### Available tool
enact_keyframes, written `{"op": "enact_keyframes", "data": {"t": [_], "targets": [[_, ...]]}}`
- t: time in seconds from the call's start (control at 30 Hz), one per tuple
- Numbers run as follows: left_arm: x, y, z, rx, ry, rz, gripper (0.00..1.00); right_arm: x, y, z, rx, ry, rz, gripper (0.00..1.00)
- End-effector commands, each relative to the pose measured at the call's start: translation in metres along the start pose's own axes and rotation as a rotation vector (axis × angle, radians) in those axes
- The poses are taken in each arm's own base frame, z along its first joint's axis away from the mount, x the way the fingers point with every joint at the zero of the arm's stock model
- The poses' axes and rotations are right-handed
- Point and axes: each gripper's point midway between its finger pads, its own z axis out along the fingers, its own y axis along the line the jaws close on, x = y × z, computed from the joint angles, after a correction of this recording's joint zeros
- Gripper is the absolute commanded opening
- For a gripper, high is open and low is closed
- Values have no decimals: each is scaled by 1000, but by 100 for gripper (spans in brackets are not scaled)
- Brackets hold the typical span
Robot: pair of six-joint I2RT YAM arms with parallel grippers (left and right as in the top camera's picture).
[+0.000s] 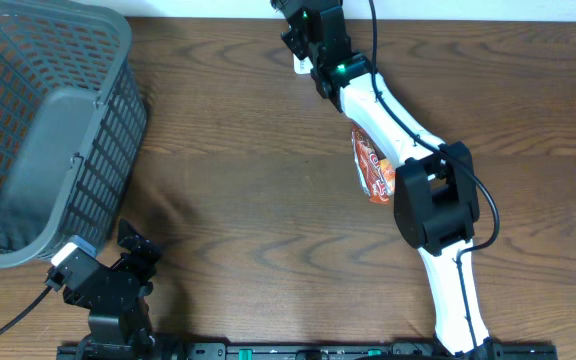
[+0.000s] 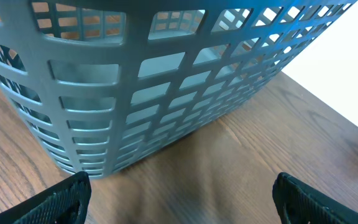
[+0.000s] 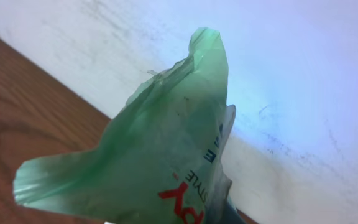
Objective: Scan the item barcode
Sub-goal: 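Carry the wipes pack up toward the scanner with the right gripper, then carry the wipes pack to the far right and release it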
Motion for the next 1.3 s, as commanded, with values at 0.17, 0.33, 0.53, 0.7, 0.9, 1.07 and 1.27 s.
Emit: {"op": "enact_keyframes", "data": {"t": [0.17, 0.33, 0.53, 0.7, 0.9, 1.07, 1.27], "targets": [[-2, 0, -1, 0, -6, -3, 93, 55, 23, 34, -34, 73, -36, 1], [-2, 0, -1, 0, -6, -3, 93, 60, 24, 37, -29, 79, -38, 1], [-1, 0, -1, 0, -6, -3, 93, 41, 8, 27, 39, 130, -67, 1], [-2, 0, -1, 0, -6, -3, 93, 24, -13, -6, 30, 266, -47, 1], [-1, 0, -1, 0, -6, -3, 93, 57, -61, -72, 102, 555, 95, 1], [-1, 0, -1, 0, -6, -3, 93, 124, -97, -121, 191, 831, 316, 1], [-2, 0, -1, 0, -6, -3, 93, 202, -171, -171, 370, 1050, 567, 1]]}}
